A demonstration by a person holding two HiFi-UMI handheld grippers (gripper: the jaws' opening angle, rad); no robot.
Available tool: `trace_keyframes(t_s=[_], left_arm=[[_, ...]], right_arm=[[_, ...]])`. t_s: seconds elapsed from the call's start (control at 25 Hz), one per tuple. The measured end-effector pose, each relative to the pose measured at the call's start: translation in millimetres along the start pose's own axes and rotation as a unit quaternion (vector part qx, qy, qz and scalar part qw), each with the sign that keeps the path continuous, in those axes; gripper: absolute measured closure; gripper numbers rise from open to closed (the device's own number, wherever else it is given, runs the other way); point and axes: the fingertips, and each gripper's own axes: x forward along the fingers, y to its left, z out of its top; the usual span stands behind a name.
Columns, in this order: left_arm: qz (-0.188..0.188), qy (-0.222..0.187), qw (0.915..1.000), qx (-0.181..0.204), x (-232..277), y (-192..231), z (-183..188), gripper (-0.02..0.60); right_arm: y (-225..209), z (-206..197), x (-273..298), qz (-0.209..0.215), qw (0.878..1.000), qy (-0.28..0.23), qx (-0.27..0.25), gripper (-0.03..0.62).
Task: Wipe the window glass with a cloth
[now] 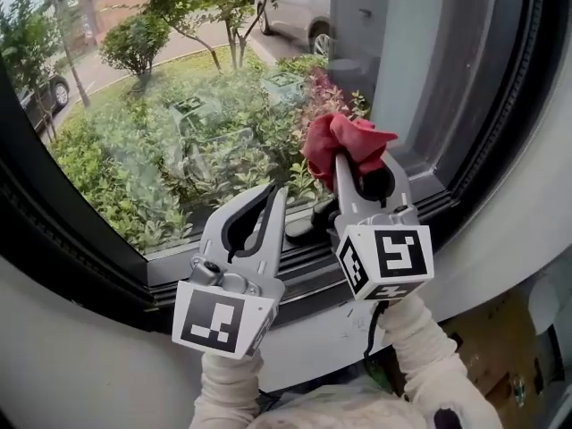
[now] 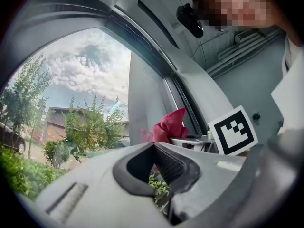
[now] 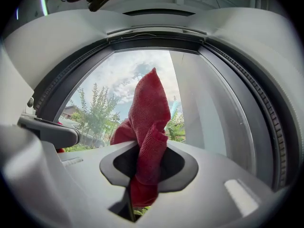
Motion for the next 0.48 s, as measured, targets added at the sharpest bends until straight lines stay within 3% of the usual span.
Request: trace_keyframes(t_s=[0.24, 0.48], left_arm=[[0.008, -0.003, 1.0000, -0.001, -16, 14, 4, 0.581], [0.016, 0.008, 0.9998, -0.009, -21, 15, -6, 0.581]], right_arm=[[42, 19, 5, 0.026, 0.999, -0.015, -0.037, 0.494], [46, -3, -1, 0.031, 0.999, -0.009, -0.015, 0.488]])
